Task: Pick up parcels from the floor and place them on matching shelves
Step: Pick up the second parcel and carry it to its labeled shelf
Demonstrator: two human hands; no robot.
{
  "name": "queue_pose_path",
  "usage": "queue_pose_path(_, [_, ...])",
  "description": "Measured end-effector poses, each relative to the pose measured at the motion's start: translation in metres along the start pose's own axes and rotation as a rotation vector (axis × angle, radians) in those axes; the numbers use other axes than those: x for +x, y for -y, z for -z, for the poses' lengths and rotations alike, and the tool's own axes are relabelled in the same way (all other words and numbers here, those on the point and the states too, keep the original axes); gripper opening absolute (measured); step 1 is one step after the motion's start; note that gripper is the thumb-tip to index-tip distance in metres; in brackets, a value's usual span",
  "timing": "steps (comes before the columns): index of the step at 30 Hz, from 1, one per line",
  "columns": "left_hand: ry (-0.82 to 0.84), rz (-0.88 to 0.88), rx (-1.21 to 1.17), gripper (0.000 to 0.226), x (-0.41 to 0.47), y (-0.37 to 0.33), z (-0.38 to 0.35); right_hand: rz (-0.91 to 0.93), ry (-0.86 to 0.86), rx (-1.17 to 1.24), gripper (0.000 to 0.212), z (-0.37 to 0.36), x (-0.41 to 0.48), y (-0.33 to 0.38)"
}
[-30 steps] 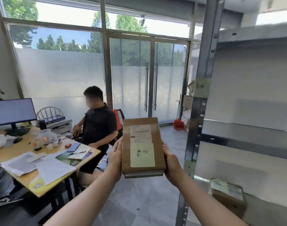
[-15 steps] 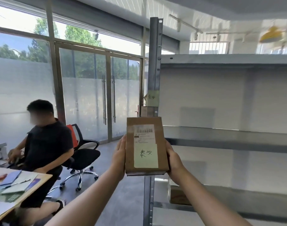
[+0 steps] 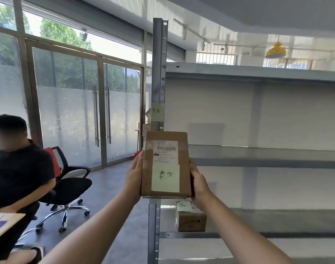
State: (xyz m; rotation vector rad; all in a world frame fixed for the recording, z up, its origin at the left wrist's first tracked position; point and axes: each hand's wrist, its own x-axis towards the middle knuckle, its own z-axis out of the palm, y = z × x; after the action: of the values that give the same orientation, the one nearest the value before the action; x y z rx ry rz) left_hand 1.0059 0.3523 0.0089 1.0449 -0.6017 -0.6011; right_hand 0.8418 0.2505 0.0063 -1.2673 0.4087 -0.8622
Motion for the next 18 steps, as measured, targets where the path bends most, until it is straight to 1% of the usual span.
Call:
queue_pose_path(3, [0.039,0.019,0.001,0.045,0.000,0.007,-0.003,0.003,-0.025,0.019,0.035,0.006,-0.004,-0.002])
queue_pose_path(8, [0.051,0.021,0.011,0.044,0.001,0.015,-0.005,0.009,-0.051,0.021,0.038,0.011,-0.007,-0.005])
queue_pose_path(14, [0.054,0.006,0.039,0.045,0.001,0.011,-0.010,0.032,-0.057,0.008,0.037,0.011,-0.008,0.002])
queue_pose_path(18, [0.067,0.011,0.017,0.046,0.002,0.005,-0.020,0.039,-0.076,-0.007,0.037,0.016,-0.008,0.008])
